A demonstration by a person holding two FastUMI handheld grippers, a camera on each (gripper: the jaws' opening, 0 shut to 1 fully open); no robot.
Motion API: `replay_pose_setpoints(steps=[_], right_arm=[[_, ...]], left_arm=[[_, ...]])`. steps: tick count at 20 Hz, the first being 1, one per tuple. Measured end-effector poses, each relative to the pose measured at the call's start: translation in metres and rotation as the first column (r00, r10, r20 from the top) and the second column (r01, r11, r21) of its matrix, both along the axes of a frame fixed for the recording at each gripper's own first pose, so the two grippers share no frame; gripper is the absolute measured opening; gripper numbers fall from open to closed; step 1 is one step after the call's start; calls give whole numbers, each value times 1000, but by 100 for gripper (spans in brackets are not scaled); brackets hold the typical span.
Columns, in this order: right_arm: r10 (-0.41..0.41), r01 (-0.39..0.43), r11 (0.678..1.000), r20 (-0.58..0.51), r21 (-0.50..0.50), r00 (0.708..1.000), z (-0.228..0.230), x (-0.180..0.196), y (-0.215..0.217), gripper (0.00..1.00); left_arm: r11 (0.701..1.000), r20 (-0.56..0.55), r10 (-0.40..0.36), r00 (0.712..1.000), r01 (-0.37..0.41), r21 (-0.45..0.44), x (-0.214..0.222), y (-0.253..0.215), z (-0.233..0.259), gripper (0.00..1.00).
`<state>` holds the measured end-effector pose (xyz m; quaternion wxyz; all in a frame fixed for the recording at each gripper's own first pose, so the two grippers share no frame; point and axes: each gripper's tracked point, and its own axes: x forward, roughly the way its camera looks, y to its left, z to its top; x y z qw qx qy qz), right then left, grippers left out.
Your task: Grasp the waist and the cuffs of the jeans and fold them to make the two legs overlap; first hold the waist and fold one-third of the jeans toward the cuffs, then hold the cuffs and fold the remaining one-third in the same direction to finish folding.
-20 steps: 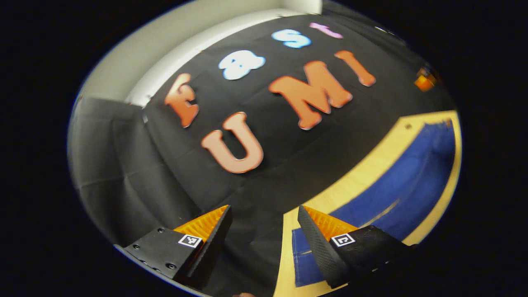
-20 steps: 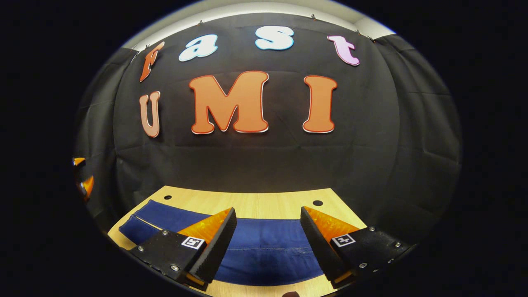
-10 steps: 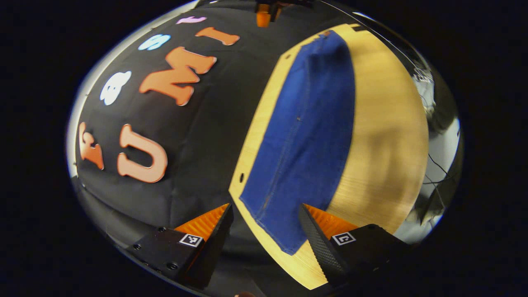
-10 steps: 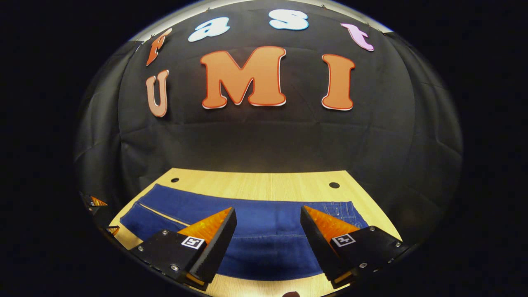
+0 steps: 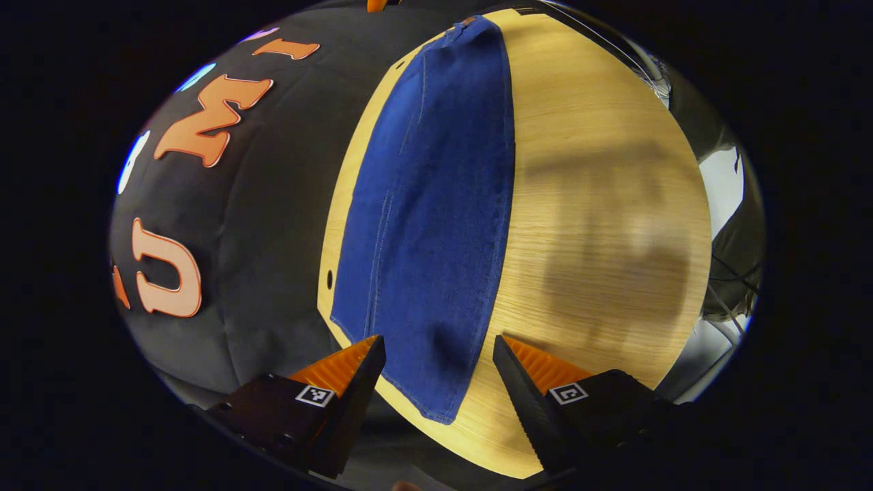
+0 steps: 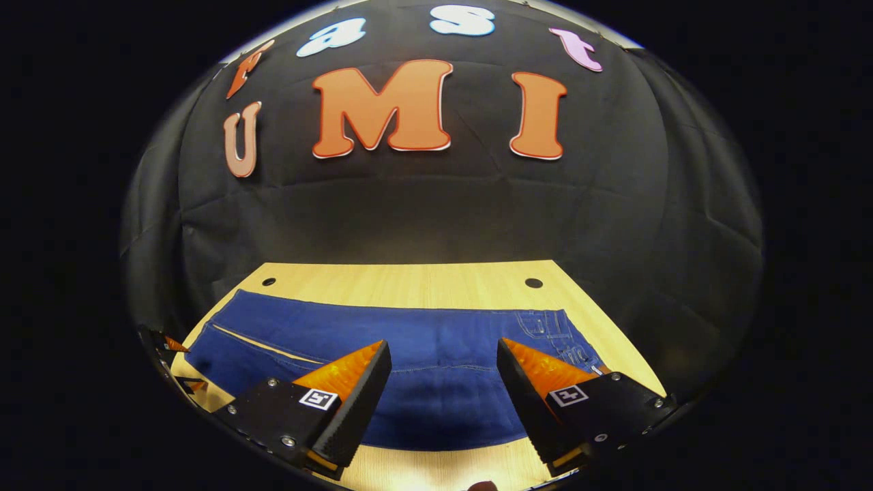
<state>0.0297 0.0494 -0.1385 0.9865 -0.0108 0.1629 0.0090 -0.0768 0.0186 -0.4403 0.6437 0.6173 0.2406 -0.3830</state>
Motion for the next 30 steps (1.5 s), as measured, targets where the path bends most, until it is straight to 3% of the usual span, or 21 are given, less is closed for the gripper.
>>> replay_pose_setpoints(steps=[7,8,10,12,16,18,19,21,23,25,27,30], right_arm=[[-58,58,997,-6,57,998,0,-1,-18,97],[-58,58,997,1,41,998,0,0,-20,100],[-82,82,996,9,-29,997,-1,0,-34,97],[-86,87,995,14,-52,996,3,1,-43,100],[-93,94,992,22,-80,995,7,-3,-61,97],[-85,87,986,17,-139,996,3,-4,-71,97],[-86,86,980,10,-182,996,0,-6,-79,96],[-67,71,956,23,-284,997,3,-9,-97,97],[-18,38,912,51,-409,999,8,-12,-114,97],[21,-2,835,28,-550,999,0,-17,-141,98],[38,-66,725,-55,-685,998,-22,-28,-173,98],[105,-219,534,-193,-817,976,-60,-45,-201,98]], left_arm=[[999,31,-4,1000,3,35,34,0,-17,94],[999,43,-3,999,1,42,39,-1,-17,94],[998,43,-25,999,22,63,48,-7,-26,90],[996,35,-42,998,39,78,57,-12,-38,72],[997,16,-26,1000,24,78,62,-14,-52,8],[992,-27,-8,1000,12,126,69,-7,-64,7],[995,-53,-5,999,10,100,60,-13,-55,1],[996,-90,46,995,-40,76,58,-13,-54,1],[997,-69,45,997,-40,70,60,-16,-47,1],[996,-68,46,997,-40,79,60,-16,-47,2],[995,-61,50,997,-44,91,59,-18,-50,2],[992,-61,84,995,-78,95,61,-17,-53,4]])
